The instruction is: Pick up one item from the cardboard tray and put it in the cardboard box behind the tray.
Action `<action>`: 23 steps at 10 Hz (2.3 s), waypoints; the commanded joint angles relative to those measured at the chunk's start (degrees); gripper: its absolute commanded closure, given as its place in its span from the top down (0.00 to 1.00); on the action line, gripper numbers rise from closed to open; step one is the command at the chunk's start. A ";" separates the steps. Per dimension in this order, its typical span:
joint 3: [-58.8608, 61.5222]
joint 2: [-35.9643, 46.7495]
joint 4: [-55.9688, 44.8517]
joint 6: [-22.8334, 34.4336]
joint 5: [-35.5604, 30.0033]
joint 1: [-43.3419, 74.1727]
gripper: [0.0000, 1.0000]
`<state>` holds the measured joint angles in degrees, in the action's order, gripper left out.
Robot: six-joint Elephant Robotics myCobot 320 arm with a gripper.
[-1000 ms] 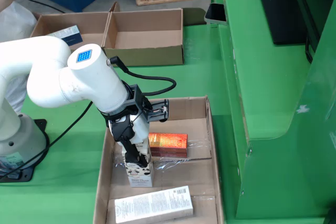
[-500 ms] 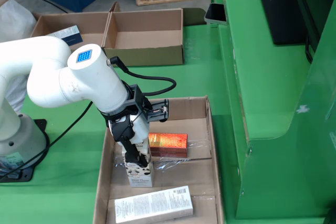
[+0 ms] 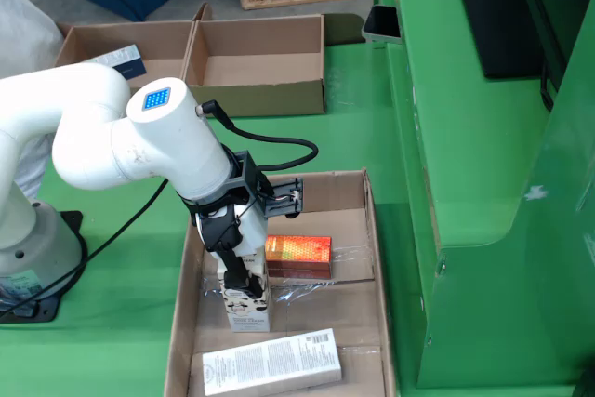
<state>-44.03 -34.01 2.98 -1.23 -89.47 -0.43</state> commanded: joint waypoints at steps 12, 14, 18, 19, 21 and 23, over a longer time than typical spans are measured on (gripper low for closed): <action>44.03 4.27 -13.55 -0.13 7.71 -18.29 0.00; 44.03 2.78 -3.71 0.56 10.60 -19.00 0.00; 44.03 1.15 8.04 2.27 17.05 -21.45 0.00; 44.03 2.49 6.84 2.40 16.84 -22.27 0.00; 44.03 3.60 3.44 2.93 14.98 -22.61 0.00; 44.03 5.31 -5.82 8.30 8.82 -25.06 0.00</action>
<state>-1.40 -31.81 6.50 1.84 -74.88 -23.02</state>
